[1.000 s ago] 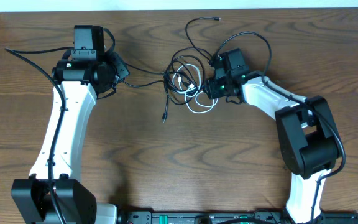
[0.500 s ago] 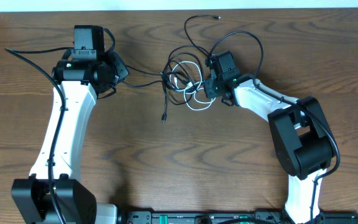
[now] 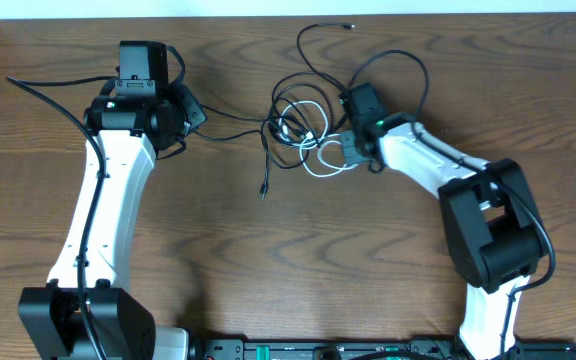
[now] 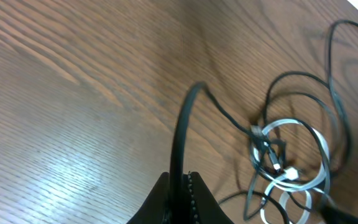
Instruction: Untangle cables
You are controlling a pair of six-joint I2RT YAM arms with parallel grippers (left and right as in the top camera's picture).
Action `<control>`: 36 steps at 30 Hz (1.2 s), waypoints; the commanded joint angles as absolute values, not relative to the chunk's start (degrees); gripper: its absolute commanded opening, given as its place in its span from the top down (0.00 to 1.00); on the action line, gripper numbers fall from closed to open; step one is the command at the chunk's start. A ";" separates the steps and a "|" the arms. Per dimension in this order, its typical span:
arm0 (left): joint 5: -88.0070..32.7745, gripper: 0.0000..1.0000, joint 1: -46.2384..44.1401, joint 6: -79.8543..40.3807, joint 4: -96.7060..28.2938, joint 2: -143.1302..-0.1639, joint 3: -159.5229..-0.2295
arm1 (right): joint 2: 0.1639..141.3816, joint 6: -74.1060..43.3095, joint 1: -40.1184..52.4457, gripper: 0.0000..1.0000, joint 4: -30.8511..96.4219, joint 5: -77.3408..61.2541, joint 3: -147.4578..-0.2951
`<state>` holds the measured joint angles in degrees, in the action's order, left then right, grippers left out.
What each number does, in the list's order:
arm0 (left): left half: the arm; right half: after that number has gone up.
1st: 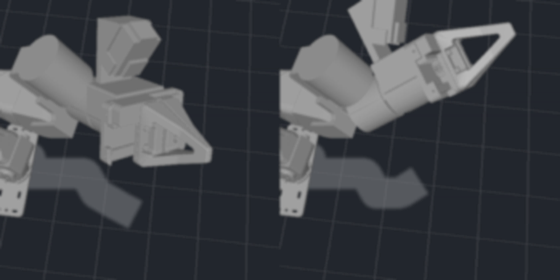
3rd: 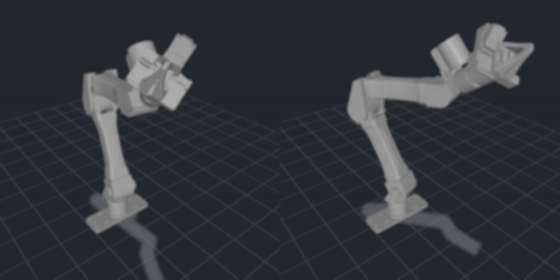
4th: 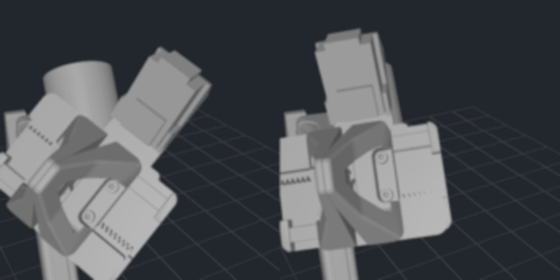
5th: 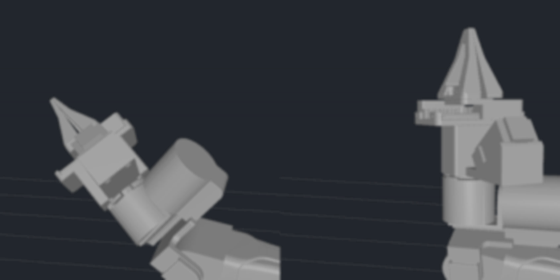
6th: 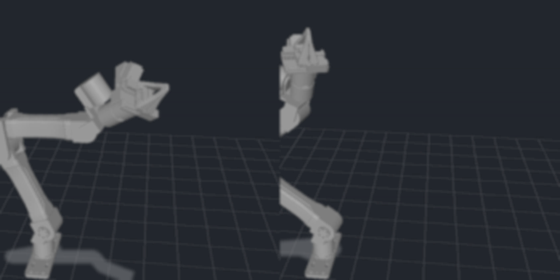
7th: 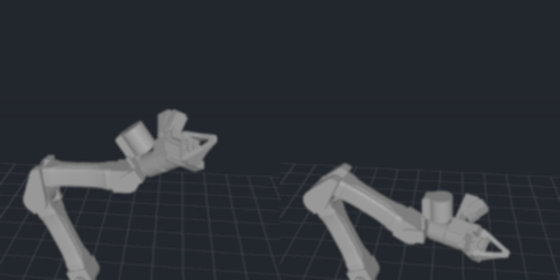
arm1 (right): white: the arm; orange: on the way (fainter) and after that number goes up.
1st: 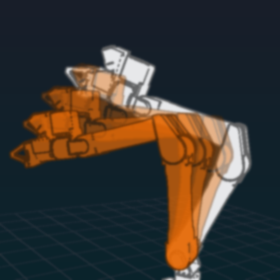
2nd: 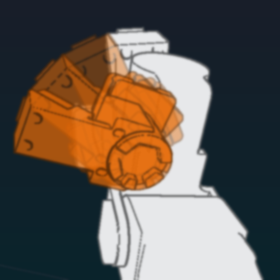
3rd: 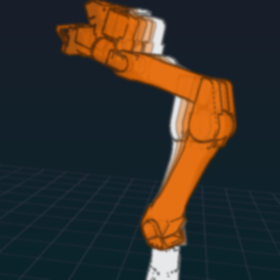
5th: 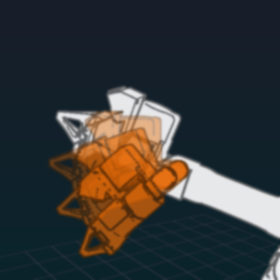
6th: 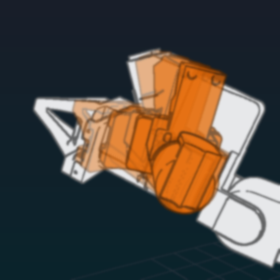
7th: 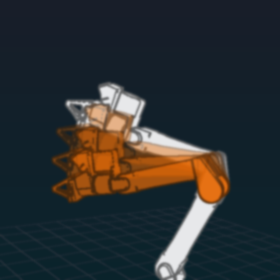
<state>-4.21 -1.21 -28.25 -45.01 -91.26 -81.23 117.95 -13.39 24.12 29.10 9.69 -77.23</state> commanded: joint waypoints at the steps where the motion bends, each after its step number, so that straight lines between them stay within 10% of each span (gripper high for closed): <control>1: 0.10 0.92 -0.86 -26.28 -45.21 -91.53 -80.84 | 115.94 -12.58 19.57 0.99 34.09 14.48 -79.35; 36: 7.11 0.92 19.38 -18.63 -47.83 -91.53 -80.84 | 116.03 -9.04 -13.65 0.99 61.17 1.26 -92.75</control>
